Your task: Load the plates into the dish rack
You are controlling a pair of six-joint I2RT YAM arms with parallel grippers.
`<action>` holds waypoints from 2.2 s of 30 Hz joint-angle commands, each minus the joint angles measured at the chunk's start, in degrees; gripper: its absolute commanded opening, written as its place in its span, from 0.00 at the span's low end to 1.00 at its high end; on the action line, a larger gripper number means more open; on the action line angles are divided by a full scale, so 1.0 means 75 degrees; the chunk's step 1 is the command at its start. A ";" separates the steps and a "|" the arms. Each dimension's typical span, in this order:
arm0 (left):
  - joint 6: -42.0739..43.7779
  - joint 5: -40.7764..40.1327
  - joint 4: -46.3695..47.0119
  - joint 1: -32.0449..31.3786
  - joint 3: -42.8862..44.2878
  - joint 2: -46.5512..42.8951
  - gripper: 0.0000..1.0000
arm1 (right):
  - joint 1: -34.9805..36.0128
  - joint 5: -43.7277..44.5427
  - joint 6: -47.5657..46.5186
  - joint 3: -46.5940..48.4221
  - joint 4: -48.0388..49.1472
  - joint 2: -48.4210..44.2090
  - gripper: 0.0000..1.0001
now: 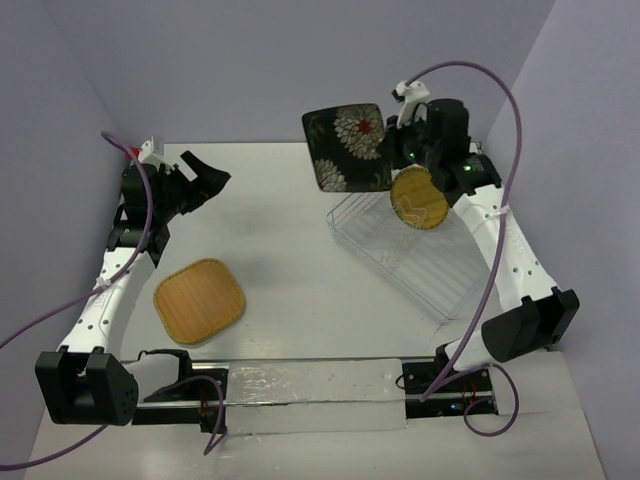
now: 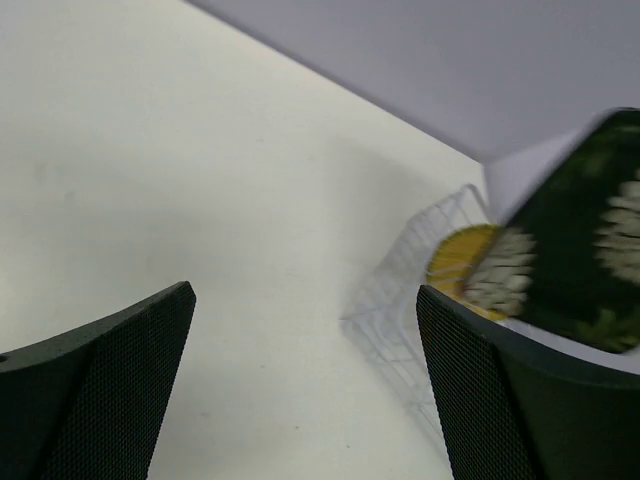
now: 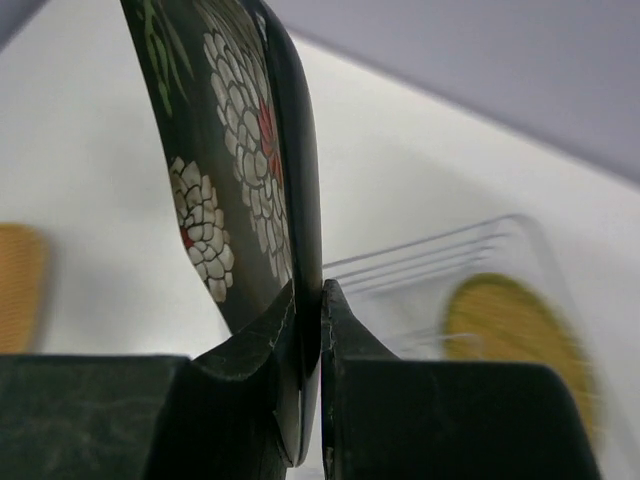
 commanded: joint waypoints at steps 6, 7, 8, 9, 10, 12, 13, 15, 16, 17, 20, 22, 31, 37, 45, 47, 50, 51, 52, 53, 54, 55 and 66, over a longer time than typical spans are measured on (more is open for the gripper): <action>-0.0408 -0.2590 -0.1769 -0.0007 -0.0011 -0.0654 0.99 | -0.0461 0.2210 -0.4382 0.1977 -0.2160 -0.0395 0.00; -0.0443 -0.2674 -0.1848 -0.0007 -0.0027 -0.0699 0.99 | -0.0458 0.2466 -0.4559 0.1965 -0.2400 -0.0390 0.00; -0.0464 -0.2756 -0.1944 -0.0007 -0.0045 -0.0713 0.99 | -0.0460 0.2773 -0.4798 0.1881 -0.2470 -0.0427 0.00; -0.0427 -0.2809 -0.2049 -0.0007 -0.0076 -0.0718 0.99 | -0.0471 0.3098 -0.5183 0.1711 -0.2527 -0.0556 0.00; -0.0376 -0.2807 -0.2109 -0.0007 -0.0102 -0.0724 0.99 | -0.0477 0.3253 -0.5501 0.1525 -0.2572 -0.0691 0.00; -0.0413 -0.2938 -0.2287 -0.0007 -0.0076 -0.0699 0.99 | -0.0514 0.3388 -0.5829 0.1395 -0.2704 -0.0819 0.00; -0.0468 -0.3075 -0.2390 -0.0007 -0.0029 -0.0665 0.99 | -0.0555 0.3497 -0.5919 0.1463 -0.2780 -0.0799 0.00; -0.0495 -0.3300 -0.2583 -0.0007 0.0048 -0.0598 0.99 | -0.0612 0.3758 -0.6068 0.1567 -0.2885 -0.0732 0.00; -0.0506 -0.3335 -0.2625 -0.0007 0.0099 -0.0547 0.99 | -0.0643 0.3770 -0.6116 0.1623 -0.2986 -0.0631 0.00; -0.0528 -0.3377 -0.2658 -0.0007 0.0120 -0.0525 0.99 | -0.0664 0.3782 -0.6201 0.1601 -0.3029 -0.0587 0.00; -0.0575 -0.3460 -0.2728 -0.0007 0.0168 -0.0455 0.99 | -0.0665 0.3863 -0.6296 0.1484 -0.3030 -0.0364 0.00; -0.0576 -0.3596 -0.2820 -0.0007 0.0246 -0.0398 0.99 | -0.0676 0.3862 -0.6318 0.1482 -0.3030 -0.0194 0.00; -0.0769 -0.4261 -0.3325 -0.0007 0.0486 -0.0106 0.99 | -0.0674 0.4018 -0.6291 0.1614 -0.2800 0.0636 0.00; -0.0713 -0.4226 -0.3183 -0.0007 0.0495 0.0027 0.99 | -0.0630 0.4349 -0.6342 0.1087 -0.2296 0.0933 0.00; -0.0657 -0.4139 -0.3245 -0.0007 0.0766 0.0367 0.99 | -0.0498 0.4600 -0.5847 0.0988 -0.2068 0.1291 0.00; -0.0669 -0.4152 -0.3293 -0.0007 0.0789 0.0401 0.99 | -0.0451 0.4590 -0.5682 0.0907 -0.2068 0.1360 0.00; -0.0710 -0.4200 -0.3379 -0.0002 0.0837 0.0424 0.99 | -0.0346 0.4643 -0.5457 0.0803 -0.2057 0.1449 0.00; -0.0729 -0.4216 -0.3421 -0.0007 0.0854 0.0424 0.99 | -0.0303 0.4655 -0.5402 0.0773 -0.2057 0.1484 0.00; -0.0732 -0.4228 -0.3443 -0.0001 0.0871 0.0424 0.99 | -0.0266 0.4654 -0.5357 0.0746 -0.2063 0.1517 0.00; -0.0738 -0.4239 -0.3471 0.0005 0.0882 0.0424 0.99 | -0.0244 0.4626 -0.5291 0.0696 -0.2069 0.1556 0.00; -0.0753 -0.4257 -0.3496 0.0005 0.0879 0.0424 0.99 | -0.0231 0.4580 -0.5229 0.0641 -0.2069 0.1599 0.00; -0.0761 -0.4286 -0.3510 0.0005 0.0872 0.0424 0.99 | -0.0231 0.4530 -0.5200 0.0612 -0.2069 0.1642 0.00; -0.1142 -0.4522 -0.3985 0.0005 0.0718 0.0316 0.99 | -0.0231 0.4138 -0.4821 0.0463 -0.2073 0.2055 0.15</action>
